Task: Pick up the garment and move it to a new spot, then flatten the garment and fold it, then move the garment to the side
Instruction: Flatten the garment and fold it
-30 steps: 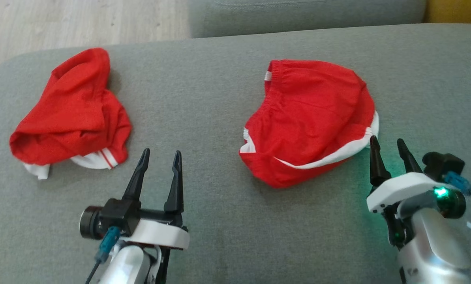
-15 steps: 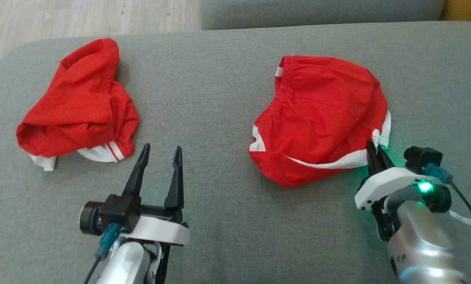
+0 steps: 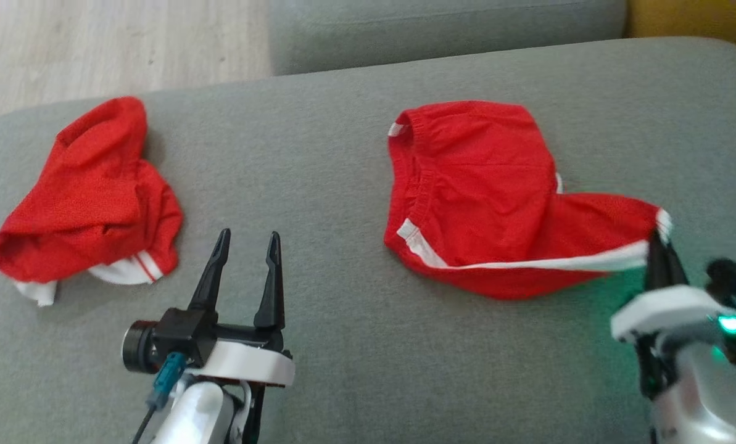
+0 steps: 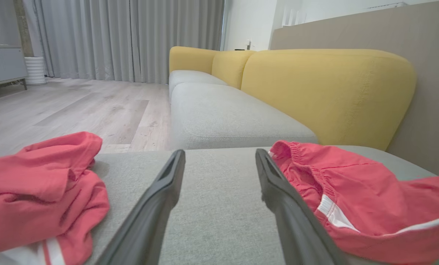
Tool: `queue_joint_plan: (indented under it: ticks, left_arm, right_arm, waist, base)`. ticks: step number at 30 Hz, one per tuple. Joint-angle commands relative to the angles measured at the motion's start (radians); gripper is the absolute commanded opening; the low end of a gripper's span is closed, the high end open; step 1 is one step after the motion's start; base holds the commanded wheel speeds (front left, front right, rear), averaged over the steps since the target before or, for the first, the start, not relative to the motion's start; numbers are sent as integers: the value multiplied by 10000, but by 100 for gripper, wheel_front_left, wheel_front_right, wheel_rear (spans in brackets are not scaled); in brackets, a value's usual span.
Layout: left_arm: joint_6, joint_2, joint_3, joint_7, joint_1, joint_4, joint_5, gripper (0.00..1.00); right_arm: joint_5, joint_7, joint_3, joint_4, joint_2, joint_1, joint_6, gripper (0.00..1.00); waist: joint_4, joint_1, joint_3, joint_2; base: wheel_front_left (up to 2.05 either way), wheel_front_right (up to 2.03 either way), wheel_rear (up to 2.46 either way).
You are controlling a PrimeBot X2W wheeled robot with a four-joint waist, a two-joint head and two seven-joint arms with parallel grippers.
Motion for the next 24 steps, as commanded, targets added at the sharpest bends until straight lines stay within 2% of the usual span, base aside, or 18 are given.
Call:
queue_joint_plan:
  ticks: [1,6,9,10,11,12,17,24]
  left_arm:
    - [42,-27,396,-95,-184,-343,-8,100]
    - [0,-67,493,-95,-89,-373,22,100]
    - [-27,-88,568,-95,-55,-386,42,100]
    - [-40,-99,585,-95,-47,-389,51,100]
    - [-40,-99,585,-95,-47,-389,51,100]
    - [-61,-110,593,-95,-41,-383,61,100]
    - [-132,-180,610,-95,-43,-339,117,100]
    - [-430,-264,674,-95,-20,-597,146,100]
  right_arm:
    - [-149,-133,-86,-670,-33,195,-7,0]
    - [-426,-93,-1056,-1437,-33,945,-7,0]
    - [-364,10,-1176,-1589,-33,1160,-7,0]
    - [-315,13,-1163,-1630,-33,1194,-7,34]
    - [-315,13,-1163,-1630,-33,1194,-7,34]
    - [-231,3,-1133,-1689,-33,1213,-7,100]
    - [233,-117,-257,-2854,-33,1244,-7,100]
    - [602,-134,1435,-5373,-33,2024,-7,100]
  waist:
    - [-195,1,-136,0]
    - [-395,1,-196,0]
    - [-509,1,-209,0]
    - [-540,1,-210,0]
    - [-540,1,-210,0]
    - [-566,1,-216,0]
    - [-643,1,-295,0]
    - [-612,1,-358,0]
  base:
    - [0,0,0]
    - [0,0,0]
    - [0,0,0]
    - [0,0,0]
    - [0,0,0]
    - [0,0,0]
    - [0,0,0]
    - [0,0,0]
